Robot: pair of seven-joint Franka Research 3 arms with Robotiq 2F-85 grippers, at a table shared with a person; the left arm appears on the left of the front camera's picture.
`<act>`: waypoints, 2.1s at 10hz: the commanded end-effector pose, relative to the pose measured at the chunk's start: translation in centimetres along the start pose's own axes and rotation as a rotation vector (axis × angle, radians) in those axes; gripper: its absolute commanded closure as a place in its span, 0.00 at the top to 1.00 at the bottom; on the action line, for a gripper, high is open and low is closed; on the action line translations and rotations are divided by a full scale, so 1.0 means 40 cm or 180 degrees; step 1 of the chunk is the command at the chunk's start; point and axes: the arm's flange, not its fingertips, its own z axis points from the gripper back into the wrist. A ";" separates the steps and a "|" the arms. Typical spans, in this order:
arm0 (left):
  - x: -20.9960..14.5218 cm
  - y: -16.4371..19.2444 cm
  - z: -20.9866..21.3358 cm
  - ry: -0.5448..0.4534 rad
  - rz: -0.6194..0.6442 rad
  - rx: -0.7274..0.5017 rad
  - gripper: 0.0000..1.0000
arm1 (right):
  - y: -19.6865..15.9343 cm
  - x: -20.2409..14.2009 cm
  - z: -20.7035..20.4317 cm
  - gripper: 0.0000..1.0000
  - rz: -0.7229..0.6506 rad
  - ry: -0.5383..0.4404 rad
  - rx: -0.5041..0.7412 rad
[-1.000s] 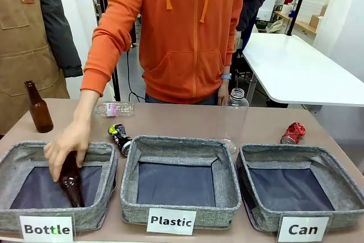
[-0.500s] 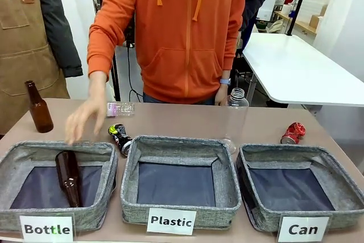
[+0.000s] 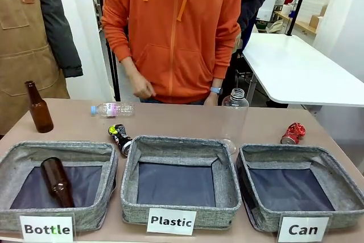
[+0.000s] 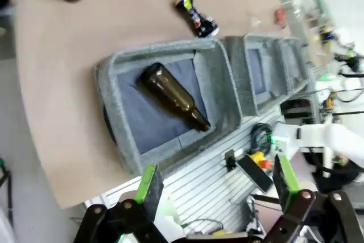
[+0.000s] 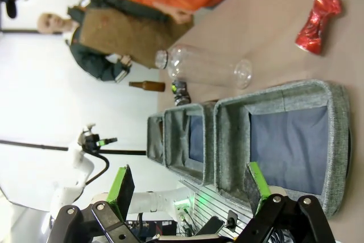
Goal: Sort the can waste into the basket.
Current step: Pick up the can waste from the table and place it in the right Fabric basket.
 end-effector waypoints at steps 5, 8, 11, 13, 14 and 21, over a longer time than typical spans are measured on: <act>0.189 -0.327 -0.413 0.0798 -0.0229 0.1033 1.00 | 0.001 0.007 0.001 1.00 0.0077 -0.0034 0.0067; 0.167 -0.364 -0.462 0.0809 -0.0287 0.0950 1.00 | 0.001 0.007 0.001 1.00 0.0077 -0.0034 0.0067; 0.182 -0.375 -0.481 0.0882 -0.0242 0.0989 1.00 | 0.001 0.007 0.001 1.00 0.0077 -0.0034 0.0067; 0.261 -0.374 -0.535 0.0825 0.0319 0.1014 1.00 | 0.001 0.007 0.001 1.00 0.0077 -0.0034 0.0067; 0.304 -0.403 -0.584 0.0850 0.0472 0.1086 1.00 | 0.001 0.007 0.001 1.00 0.0077 -0.0034 0.0067; 0.442 -0.351 -0.853 0.0715 0.1227 0.1664 1.00 | 0.001 0.007 0.001 1.00 0.0077 -0.0034 0.0067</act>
